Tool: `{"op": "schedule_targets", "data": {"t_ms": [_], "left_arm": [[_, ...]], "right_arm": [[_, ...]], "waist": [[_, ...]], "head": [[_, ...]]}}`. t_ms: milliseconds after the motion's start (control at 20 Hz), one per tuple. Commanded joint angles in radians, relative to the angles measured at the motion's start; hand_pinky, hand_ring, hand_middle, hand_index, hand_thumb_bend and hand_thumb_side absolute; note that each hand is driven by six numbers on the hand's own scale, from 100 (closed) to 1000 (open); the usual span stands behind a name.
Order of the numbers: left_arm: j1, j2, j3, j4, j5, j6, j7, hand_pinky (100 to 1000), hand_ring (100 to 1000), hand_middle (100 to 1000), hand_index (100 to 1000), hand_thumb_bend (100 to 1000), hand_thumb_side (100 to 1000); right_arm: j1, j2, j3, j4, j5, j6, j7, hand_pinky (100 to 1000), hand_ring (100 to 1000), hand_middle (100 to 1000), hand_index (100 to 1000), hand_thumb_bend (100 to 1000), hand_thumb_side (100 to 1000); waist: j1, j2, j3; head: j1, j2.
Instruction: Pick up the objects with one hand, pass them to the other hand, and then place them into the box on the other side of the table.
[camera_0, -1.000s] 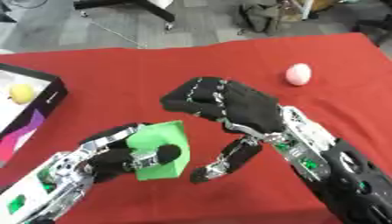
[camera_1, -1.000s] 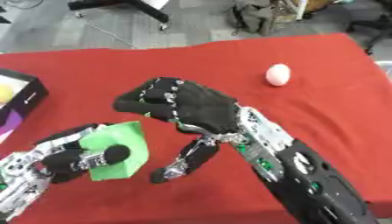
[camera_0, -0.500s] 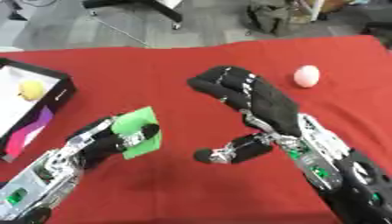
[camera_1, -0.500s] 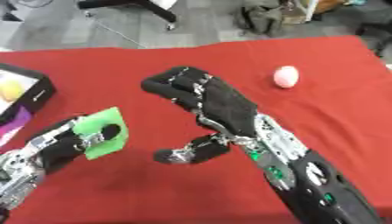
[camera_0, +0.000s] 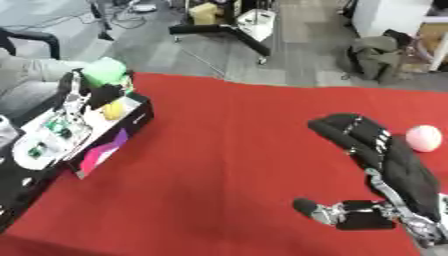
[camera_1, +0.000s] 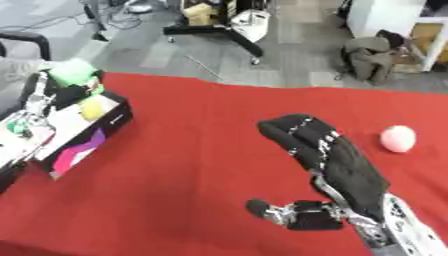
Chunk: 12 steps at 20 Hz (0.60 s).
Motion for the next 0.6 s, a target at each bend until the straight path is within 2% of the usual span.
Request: {"op": "schedule_targets", "data": {"t_ms": [50, 150, 200, 300, 400, 550, 600], "left_arm": [[-0.042, 0.045, 0.025, 0.151, -0.200, 0.291, 0.146, 804, 707, 582, 771, 754, 430], [-0.058, 0.038, 0.039, 0.229, -0.313, 0.344, 0.108, 855, 808, 751, 882, 872, 486], [-0.063, 0.036, 0.046, 0.260, -0.360, 0.354, 0.088, 883, 856, 813, 923, 951, 577], [-0.072, 0.034, 0.067, 0.301, -0.438, 0.362, 0.057, 904, 885, 843, 931, 1000, 669], [-0.080, 0.035, 0.093, 0.314, -0.488, 0.364, 0.052, 919, 897, 853, 926, 1000, 716], [-0.085, 0.040, 0.115, 0.283, -0.497, 0.364, 0.065, 926, 903, 856, 915, 1000, 728], [-0.086, 0.041, 0.117, 0.258, -0.488, 0.364, 0.071, 923, 891, 836, 893, 966, 692]], "right_arm": [[-0.008, -0.016, -0.010, -0.029, -0.010, -0.005, 0.011, 781, 775, 798, 979, 495, 387], [-0.006, -0.017, -0.010, -0.033, -0.015, -0.009, 0.019, 782, 774, 796, 979, 491, 391], [-0.005, -0.018, -0.011, -0.034, -0.017, -0.010, 0.024, 782, 774, 795, 979, 489, 393], [-0.002, -0.021, -0.014, -0.035, -0.020, -0.012, 0.031, 783, 773, 793, 979, 485, 396], [0.000, -0.024, -0.016, -0.034, -0.021, -0.015, 0.038, 782, 774, 794, 980, 481, 398], [0.002, -0.027, -0.021, -0.035, -0.023, -0.018, 0.044, 782, 774, 795, 981, 477, 398], [0.002, -0.030, -0.025, -0.034, -0.023, -0.018, 0.044, 783, 776, 797, 983, 473, 398]], "waist": [[0.001, -0.015, -0.005], [0.000, -0.016, -0.010], [0.001, -0.016, -0.012], [0.002, -0.016, -0.014], [0.004, -0.017, -0.014], [0.007, -0.019, -0.012], [0.008, -0.019, -0.011]], "head": [[0.044, -0.030], [0.058, -0.038], [0.062, -0.040], [0.063, -0.040], [0.057, -0.040], [0.044, -0.040], [0.036, -0.039]]}}
